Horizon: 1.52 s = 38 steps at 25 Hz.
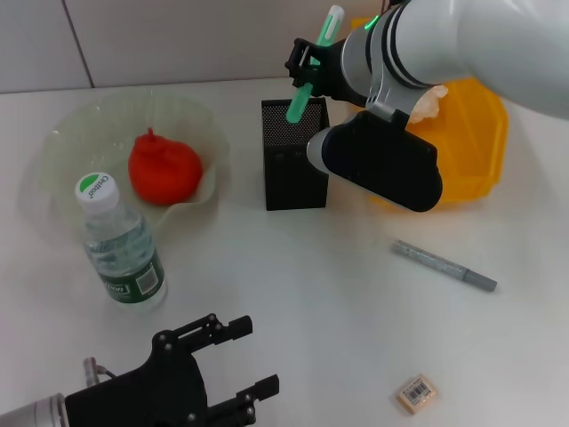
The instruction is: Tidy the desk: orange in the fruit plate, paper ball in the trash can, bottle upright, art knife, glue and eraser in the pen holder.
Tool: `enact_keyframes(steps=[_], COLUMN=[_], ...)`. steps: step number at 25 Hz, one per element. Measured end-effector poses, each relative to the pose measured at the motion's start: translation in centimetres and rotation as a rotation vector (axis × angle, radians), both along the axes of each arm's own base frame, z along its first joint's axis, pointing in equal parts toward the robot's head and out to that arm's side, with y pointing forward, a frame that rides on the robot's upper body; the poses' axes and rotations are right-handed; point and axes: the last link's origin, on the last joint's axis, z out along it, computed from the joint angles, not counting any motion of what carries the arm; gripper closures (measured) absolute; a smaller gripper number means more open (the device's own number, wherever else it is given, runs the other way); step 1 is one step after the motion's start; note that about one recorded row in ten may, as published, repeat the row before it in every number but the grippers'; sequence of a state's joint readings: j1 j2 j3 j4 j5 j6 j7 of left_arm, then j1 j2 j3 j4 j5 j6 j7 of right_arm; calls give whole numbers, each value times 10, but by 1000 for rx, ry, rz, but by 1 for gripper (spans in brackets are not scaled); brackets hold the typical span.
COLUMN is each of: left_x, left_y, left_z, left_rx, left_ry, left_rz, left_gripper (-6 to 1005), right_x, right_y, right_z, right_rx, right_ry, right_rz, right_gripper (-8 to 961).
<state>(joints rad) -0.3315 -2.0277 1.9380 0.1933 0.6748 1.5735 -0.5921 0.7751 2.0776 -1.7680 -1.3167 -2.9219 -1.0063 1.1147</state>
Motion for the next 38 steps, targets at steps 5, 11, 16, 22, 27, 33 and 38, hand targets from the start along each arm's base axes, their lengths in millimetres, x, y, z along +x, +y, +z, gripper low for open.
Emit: enact_keyframes(steps=[5,11,16,22,27,33,38], left_x=[0,2,3,3,1,0,-1], left_y=[1,2,2,1,-2,-2,-4], left_z=[-1,-3,-4,-5,-5,-5,-5], left_rx=[4,5,13,15,15,15,13], left_ry=[1,3,4,3,3,3,4], left_rz=[4,6,-1,0,10,13,15], left_gripper=[311,311,311,311,311,311,311], right_x=[4,2,2,2,0,2,5], right_y=[4,4,4,5,3,4,4], right_z=[-3,-5,-10,-15,-19,-23,-25], right_rx=[-8,-18,-28,-40,-53,-62,-68], right_ry=[-30,-48,-65,-87,-101,-117,-130], right_rz=[21,43,53,68,79,76,72], right_gripper=[754,753,751,750,749,747,746])
